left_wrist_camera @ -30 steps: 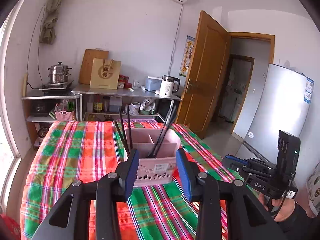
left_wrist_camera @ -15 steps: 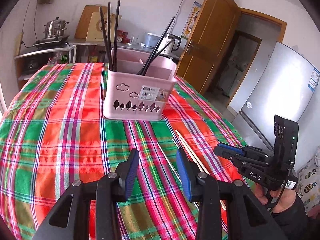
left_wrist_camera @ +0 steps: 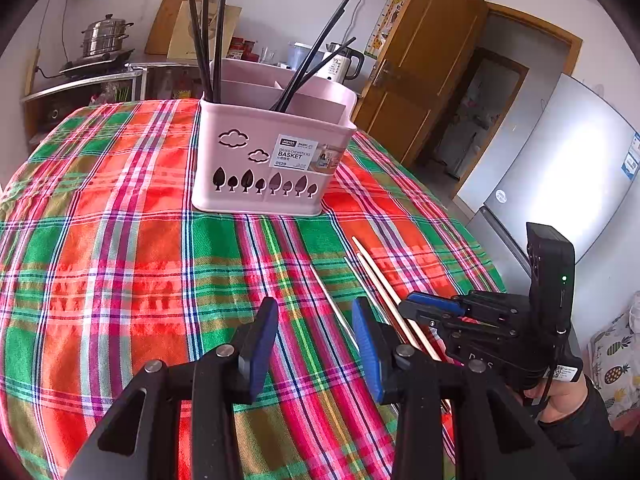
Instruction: Organize utensils
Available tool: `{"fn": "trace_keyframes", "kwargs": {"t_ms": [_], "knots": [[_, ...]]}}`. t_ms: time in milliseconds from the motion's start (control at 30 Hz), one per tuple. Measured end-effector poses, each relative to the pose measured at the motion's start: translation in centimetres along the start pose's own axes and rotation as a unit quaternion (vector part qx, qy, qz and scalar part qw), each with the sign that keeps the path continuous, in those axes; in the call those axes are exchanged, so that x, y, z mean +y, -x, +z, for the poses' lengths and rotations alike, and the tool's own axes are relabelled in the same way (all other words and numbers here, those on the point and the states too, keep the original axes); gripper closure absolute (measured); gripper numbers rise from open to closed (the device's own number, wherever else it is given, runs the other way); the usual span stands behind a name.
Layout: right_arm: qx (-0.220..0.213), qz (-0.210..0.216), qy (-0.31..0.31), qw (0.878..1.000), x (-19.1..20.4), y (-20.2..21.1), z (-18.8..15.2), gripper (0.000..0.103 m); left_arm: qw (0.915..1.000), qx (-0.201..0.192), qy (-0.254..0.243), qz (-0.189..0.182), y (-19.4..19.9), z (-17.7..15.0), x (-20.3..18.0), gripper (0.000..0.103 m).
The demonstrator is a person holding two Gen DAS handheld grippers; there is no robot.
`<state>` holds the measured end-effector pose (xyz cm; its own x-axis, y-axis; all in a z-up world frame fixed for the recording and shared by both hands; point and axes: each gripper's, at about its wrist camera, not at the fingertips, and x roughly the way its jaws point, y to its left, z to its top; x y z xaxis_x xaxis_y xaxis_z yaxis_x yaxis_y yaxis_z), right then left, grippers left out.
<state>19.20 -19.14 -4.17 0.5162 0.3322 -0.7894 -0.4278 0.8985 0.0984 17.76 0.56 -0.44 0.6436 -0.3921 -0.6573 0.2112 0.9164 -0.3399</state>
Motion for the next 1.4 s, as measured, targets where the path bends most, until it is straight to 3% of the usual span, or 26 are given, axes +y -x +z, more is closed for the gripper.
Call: {"fn": "trace_keyframes", "kwargs": {"t_ms": [567, 900, 1400], "knots": [[0.009, -0.031, -0.015, 0.999, -2.8, 0.8, -0.1, 0.090, 0.9986, 0.046, 0.009, -0.022, -4.3, 1.3, -1.7, 0.065], [0.005, -0.043, -0.014, 0.999, -3.1, 0.6, 1.0, 0.089, 0.9968, 0.075, -0.002, 0.029, -7.8, 2.2, -2.1, 0.066], [0.032, -0.022, -0.004, 0.999, -3.4, -3.7, 5.6, 0.088, 0.9935, 0.097, -0.019, 0.056, -10.9, 3.0, -2.7, 0.083]]}}
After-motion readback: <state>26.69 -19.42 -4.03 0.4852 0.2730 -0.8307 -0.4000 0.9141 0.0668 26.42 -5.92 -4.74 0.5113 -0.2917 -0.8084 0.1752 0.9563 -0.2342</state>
